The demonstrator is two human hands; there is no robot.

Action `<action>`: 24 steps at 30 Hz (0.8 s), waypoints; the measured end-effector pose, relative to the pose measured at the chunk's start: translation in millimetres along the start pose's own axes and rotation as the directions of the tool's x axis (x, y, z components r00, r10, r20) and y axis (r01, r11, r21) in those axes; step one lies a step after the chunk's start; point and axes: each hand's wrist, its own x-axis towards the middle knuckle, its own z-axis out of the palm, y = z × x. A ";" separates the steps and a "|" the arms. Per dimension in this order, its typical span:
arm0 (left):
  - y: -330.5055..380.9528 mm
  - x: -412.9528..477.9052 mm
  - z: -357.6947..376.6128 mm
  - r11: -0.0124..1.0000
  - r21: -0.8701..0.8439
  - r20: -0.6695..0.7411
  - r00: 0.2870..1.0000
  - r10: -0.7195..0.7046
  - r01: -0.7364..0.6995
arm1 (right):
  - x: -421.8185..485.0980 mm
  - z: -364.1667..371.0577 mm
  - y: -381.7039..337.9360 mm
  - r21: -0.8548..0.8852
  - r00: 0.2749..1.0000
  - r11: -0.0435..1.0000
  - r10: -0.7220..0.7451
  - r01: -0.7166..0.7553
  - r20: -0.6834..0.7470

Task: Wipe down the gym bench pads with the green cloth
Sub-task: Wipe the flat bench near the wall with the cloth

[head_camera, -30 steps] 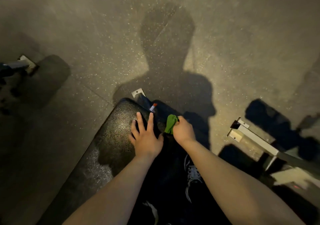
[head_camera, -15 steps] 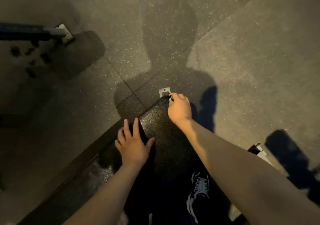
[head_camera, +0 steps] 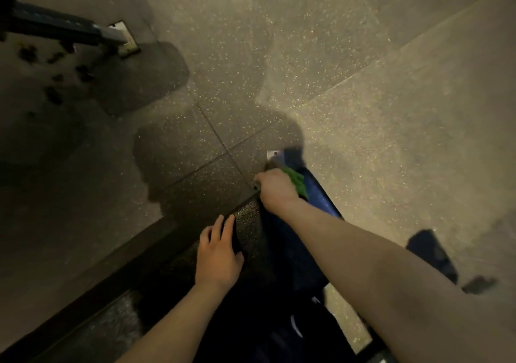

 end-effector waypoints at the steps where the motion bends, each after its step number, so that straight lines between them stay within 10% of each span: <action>1: -2.6 -0.1 -1.3 1.000 -0.021 0.014 1.000 -0.011 0.011 | -1.6 4.0 -13.1 -0.020 0.998 0.999 -0.038 0.039 0.045; 9: -12.4 6.1 -10.1 0.974 -0.157 0.075 0.985 -0.155 0.165 | -4.4 9.5 -42.1 -0.018 0.890 0.963 -0.240 0.268 0.387; 24: 21.3 20.1 12.7 0.930 -0.161 0.058 0.944 -0.326 0.331 | 24.0 -18.5 19.0 -0.170 0.997 0.985 -0.028 0.040 0.074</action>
